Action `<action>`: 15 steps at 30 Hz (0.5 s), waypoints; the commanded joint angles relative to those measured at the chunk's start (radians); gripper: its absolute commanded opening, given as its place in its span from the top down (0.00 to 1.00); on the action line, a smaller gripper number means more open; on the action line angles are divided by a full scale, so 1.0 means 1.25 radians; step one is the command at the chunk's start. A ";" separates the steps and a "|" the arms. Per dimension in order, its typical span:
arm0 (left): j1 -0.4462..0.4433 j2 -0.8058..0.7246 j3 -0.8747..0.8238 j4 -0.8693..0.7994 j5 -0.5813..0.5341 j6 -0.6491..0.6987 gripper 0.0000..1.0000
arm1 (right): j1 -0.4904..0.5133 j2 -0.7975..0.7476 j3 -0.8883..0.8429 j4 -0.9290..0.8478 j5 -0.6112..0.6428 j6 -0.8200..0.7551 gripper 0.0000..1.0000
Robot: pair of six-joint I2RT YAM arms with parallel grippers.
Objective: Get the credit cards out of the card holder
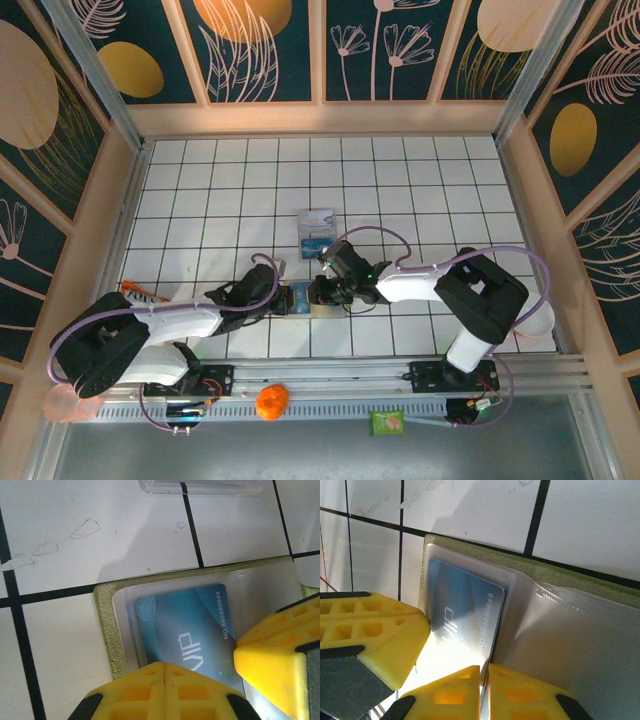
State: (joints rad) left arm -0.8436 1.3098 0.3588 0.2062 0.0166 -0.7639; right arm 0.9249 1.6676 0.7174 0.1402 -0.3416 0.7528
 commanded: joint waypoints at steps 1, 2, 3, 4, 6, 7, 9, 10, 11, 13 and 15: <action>-0.002 0.014 -0.017 -0.005 0.026 -0.004 1.00 | 0.003 0.016 0.002 -0.013 0.012 0.013 0.95; -0.002 0.012 -0.017 -0.008 0.024 -0.005 1.00 | 0.003 0.009 0.000 -0.021 0.023 0.015 0.96; -0.001 0.011 -0.019 -0.009 0.022 -0.006 1.00 | 0.003 0.001 -0.003 -0.029 0.034 0.017 0.97; -0.001 0.009 -0.022 -0.009 0.020 -0.006 1.00 | 0.003 -0.008 -0.007 -0.037 0.045 0.019 0.97; 0.001 0.007 -0.025 -0.007 0.021 -0.009 1.00 | 0.002 -0.025 -0.013 -0.049 0.068 0.022 0.99; 0.002 0.007 -0.027 -0.006 0.020 -0.009 1.00 | 0.003 -0.029 -0.016 -0.057 0.077 0.024 1.00; 0.002 0.010 -0.029 -0.004 0.022 -0.011 1.00 | 0.001 -0.039 -0.021 -0.071 0.095 0.029 1.00; 0.004 0.009 -0.030 -0.003 0.022 -0.011 1.00 | 0.002 -0.043 -0.024 -0.076 0.102 0.031 1.00; 0.006 0.009 -0.031 -0.003 0.023 -0.012 1.00 | 0.000 -0.047 -0.025 -0.085 0.111 0.034 1.00; 0.006 0.006 -0.032 -0.004 0.023 -0.011 1.00 | -0.001 -0.054 -0.027 -0.098 0.126 0.035 1.00; 0.007 0.003 -0.031 -0.005 0.023 -0.011 1.00 | 0.001 -0.063 -0.028 -0.103 0.135 0.036 1.00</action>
State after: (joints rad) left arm -0.8429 1.3098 0.3458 0.2359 0.0250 -0.7647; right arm 0.9291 1.6241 0.7036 0.0772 -0.2436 0.7841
